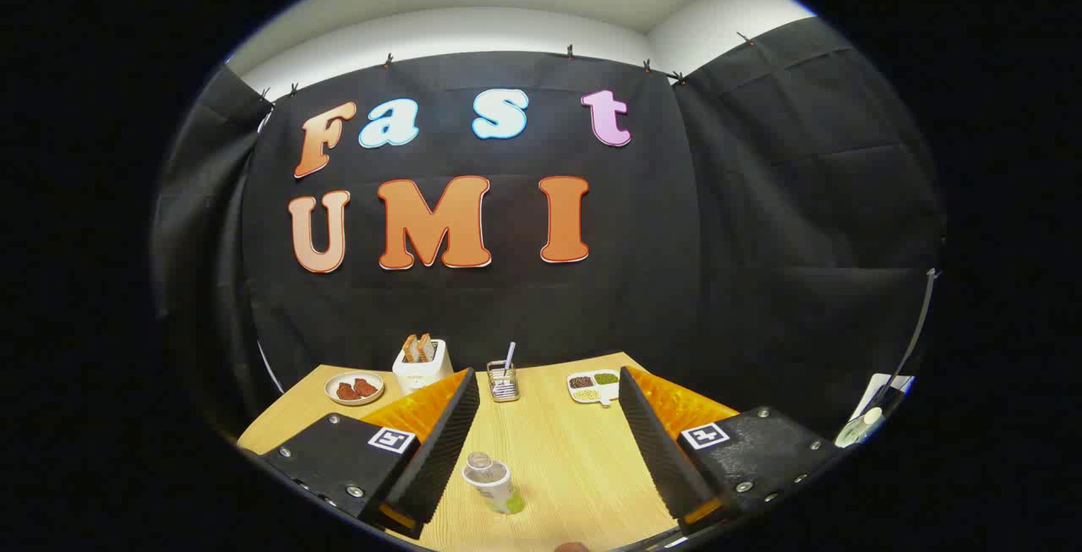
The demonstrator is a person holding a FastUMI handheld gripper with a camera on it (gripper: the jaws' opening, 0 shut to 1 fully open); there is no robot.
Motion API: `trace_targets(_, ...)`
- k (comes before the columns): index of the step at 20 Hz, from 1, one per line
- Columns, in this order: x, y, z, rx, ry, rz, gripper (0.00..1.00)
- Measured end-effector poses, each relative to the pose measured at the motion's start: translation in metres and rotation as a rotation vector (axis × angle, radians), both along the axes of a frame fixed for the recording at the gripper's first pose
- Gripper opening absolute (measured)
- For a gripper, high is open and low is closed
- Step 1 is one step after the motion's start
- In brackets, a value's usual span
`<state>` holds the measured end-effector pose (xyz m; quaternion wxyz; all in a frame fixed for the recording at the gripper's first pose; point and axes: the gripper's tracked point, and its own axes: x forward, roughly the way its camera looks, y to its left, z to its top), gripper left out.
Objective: Take the bottle from table, then pour the juice into the cup, finally place the bottle on the coaster
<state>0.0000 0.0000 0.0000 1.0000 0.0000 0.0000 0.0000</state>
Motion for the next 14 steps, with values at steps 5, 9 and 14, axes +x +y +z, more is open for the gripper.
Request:
trace_targets(5,0.002,0.006,-0.002,-0.008,0.017,0.012,0.98)
trace_targets(9,0.002,0.012,-0.002,-0.023,0.016,0.03,0.98)
trace_targets(14,0.002,0.013,-0.004,-0.009,0.02,0.038,0.98)
